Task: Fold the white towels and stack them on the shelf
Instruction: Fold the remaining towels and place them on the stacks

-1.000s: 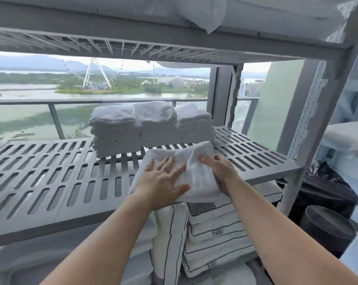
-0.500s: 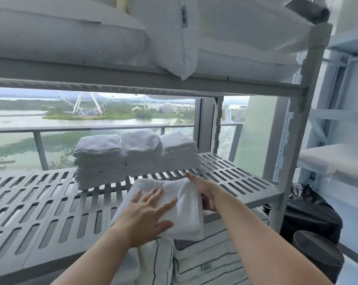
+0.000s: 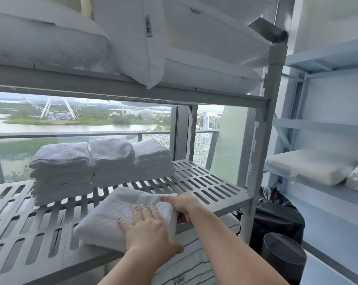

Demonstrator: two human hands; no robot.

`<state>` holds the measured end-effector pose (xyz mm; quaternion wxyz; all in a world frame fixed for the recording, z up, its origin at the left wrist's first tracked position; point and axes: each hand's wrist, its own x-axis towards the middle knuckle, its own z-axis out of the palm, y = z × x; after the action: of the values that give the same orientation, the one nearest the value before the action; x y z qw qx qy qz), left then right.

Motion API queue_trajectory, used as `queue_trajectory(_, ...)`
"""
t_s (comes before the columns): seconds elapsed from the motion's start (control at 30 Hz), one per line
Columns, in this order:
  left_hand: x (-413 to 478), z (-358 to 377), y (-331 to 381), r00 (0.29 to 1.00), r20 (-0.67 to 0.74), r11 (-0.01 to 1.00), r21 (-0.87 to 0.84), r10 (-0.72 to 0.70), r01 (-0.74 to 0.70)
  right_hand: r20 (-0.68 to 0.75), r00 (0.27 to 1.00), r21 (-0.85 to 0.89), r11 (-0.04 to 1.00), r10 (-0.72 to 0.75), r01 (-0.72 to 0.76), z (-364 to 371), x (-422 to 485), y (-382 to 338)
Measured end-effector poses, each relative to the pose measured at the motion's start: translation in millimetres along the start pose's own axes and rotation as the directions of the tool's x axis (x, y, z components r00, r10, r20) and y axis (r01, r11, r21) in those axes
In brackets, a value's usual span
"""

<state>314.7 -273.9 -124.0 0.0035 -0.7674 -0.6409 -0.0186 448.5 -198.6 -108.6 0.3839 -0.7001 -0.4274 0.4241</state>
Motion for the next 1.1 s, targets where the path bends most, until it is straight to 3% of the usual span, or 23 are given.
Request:
queue_trajectory(0.17, 11, 5, -16, 0.994, -0.045, 0.984, 0.15, 0.104, -0.096, -0.167, 0.986, -0.021, 1.0, -0.022, 0.019, -17, -9, 16)
queue_trajectory(0.3, 13, 8, -28, 0.983, -0.076, 0.967, 0.209, 0.165, -0.146, -0.053, 0.998, 0.118, 0.992, 0.041, -0.035, -17, -19, 21)
queue_trajectory(0.47, 18, -4, -37, 0.97, -0.011, 0.966, 0.099, 0.241, -0.239, 0.002, 0.998, 0.2, 0.978, 0.063, -0.062, -17, -29, 20)
queue_trajectory(0.53, 14, 2, -33, 0.974, 0.028, 0.974, 0.022, 0.223, -0.224, 0.005, 0.998, 0.222, 0.973, 0.059, -0.059, -10, -32, 20)
queue_trajectory(0.63, 5, 15, -22, 0.988, -0.056, 0.989, -0.023, 0.146, -0.148, 0.029, 0.998, 0.187, 0.981, 0.048, -0.053, 2, -37, 20)
queue_trajectory(0.77, 2, 19, -23, 0.969, -0.19, 0.985, 0.093, 0.159, -0.144, -0.029, 0.999, 0.098, 0.995, -0.017, 0.019, 3, -43, 23)
queue_trajectory(0.93, 0, 9, -36, 0.959, -0.143, 0.97, 0.053, 0.244, -0.238, -0.066, 0.995, 0.094, 0.992, -0.08, 0.087, 0, -52, 23)
queue_trajectory(1.1, 1, -18, -46, 0.894, -0.284, 0.936, 0.054, 0.348, -0.347, -0.226, 0.924, -0.04, 0.951, -0.308, 0.308, -5, -69, 5)
